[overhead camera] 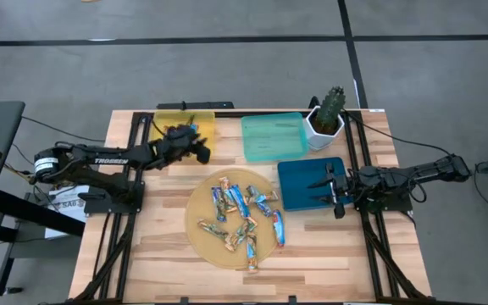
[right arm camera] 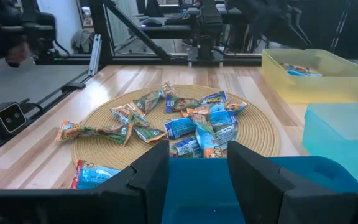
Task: Pick and place Granola Bars by type
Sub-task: Put the orange granola bar into the green bin
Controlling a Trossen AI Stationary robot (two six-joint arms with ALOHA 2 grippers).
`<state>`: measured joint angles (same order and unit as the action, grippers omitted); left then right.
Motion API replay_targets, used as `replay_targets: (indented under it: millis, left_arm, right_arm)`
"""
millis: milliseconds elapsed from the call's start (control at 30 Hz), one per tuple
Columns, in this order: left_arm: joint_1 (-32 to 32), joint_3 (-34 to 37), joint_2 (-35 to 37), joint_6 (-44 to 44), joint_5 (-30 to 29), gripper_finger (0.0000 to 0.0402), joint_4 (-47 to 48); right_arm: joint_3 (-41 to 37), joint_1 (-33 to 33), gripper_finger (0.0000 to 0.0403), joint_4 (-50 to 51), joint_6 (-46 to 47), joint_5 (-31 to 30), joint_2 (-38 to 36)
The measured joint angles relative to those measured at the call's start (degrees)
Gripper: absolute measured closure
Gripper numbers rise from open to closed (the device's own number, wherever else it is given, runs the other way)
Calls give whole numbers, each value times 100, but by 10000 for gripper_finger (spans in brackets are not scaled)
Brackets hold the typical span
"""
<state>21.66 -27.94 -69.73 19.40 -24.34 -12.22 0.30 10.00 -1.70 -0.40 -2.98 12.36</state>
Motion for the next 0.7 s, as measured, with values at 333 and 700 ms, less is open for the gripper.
replay_targets:
  millis: [333, 700]
  left_arm:
    - [-1547, -2, 0, -2300, 1688, 258, -576]
    - [-3052, -4, -1, -3003, 2279, 258, 61]
  right_arm:
    - [1, -1, 249, -1, 0, 0, 1]
    - [0, -2, 249, -2, 0, 0, 2]
